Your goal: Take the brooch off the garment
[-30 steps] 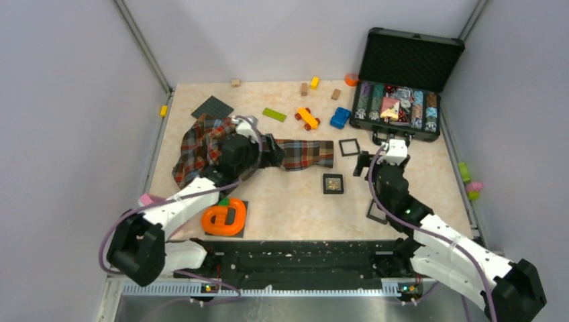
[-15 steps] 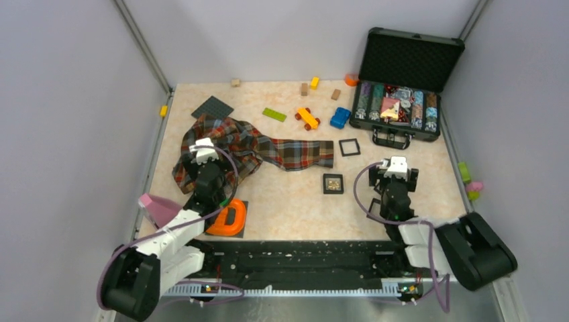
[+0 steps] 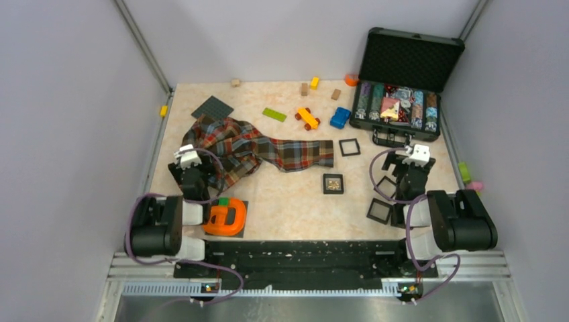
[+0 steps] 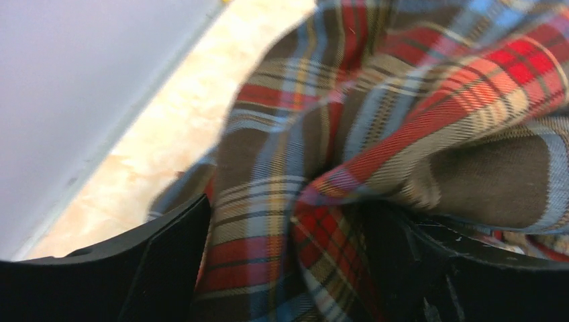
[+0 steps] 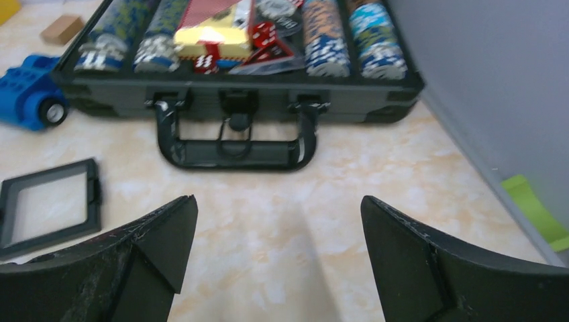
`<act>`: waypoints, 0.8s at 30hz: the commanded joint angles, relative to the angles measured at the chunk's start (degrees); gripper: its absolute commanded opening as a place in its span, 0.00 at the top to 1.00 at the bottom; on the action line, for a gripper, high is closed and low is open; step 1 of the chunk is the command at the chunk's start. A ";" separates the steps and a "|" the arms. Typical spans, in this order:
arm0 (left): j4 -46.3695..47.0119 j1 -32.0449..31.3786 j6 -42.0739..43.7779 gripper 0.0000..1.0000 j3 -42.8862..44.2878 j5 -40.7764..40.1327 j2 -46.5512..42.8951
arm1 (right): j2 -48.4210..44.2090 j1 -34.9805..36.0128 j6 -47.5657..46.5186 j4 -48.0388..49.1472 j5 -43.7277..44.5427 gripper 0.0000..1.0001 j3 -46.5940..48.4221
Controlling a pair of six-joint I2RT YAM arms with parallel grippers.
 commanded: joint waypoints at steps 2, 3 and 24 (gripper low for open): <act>3.18 2.25 0.72 0.15 4.94 20.03 5.57 | 0.62 -0.87 2.88 -6.86 -12.36 0.02 4.72; -4.75 2.29 0.18 0.17 7.84 19.46 4.42 | 1.10 -0.86 2.93 -5.53 -12.12 0.01 4.49; -0.47 2.64 0.16 0.01 8.07 18.30 6.88 | 1.13 -0.86 2.67 -6.03 -12.88 0.01 4.68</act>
